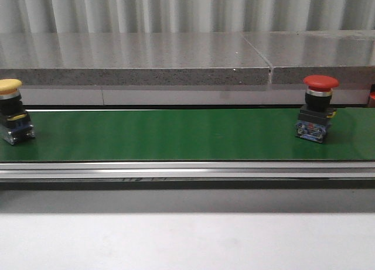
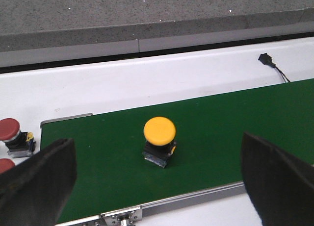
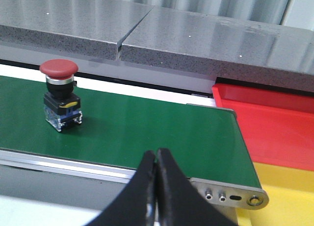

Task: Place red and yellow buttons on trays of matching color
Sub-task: 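Set the yellow button on the green belt and release it, then grasp the red button arriving at the belt's end with the right gripper, then lower the red button into the red tray and open the right gripper, then grasp the yellow button at the belt's end with the right gripper, then lower the yellow button into the yellow tray and release it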

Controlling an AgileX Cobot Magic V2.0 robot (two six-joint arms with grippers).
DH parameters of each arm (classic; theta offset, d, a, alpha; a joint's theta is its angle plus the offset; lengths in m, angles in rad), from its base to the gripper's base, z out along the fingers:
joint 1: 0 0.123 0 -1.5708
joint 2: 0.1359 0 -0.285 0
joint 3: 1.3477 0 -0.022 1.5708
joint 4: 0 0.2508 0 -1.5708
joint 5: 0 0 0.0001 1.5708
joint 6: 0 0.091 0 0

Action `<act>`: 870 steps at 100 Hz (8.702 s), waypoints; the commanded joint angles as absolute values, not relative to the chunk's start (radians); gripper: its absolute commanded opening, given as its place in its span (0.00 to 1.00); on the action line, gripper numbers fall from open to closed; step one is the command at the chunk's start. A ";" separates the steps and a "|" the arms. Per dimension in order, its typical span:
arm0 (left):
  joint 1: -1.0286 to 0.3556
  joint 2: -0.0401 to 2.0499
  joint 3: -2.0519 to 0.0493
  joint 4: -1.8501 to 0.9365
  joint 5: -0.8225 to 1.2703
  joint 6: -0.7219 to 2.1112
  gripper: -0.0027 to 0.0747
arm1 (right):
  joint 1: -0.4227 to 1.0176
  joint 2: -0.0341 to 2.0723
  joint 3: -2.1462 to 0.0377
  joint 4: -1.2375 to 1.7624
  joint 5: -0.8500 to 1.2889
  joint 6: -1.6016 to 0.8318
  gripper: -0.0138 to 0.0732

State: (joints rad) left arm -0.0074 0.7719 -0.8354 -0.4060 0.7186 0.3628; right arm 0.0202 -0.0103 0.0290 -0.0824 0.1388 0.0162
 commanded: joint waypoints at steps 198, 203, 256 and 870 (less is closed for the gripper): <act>-0.014 0.472 -0.592 -0.428 0.565 0.379 0.01 | 0.001 1.125 -0.861 0.027 0.730 0.013 0.89; -0.014 0.472 -0.592 -0.428 0.565 0.379 0.01 | -0.015 1.168 -0.886 0.027 0.728 0.013 0.89; -0.014 0.472 -0.592 -0.428 0.565 0.379 0.01 | -0.133 1.456 -1.060 -0.011 0.719 0.000 0.57; -0.014 0.472 -0.592 -0.428 0.565 0.379 0.01 | -0.543 1.612 -0.992 0.024 0.597 0.053 0.37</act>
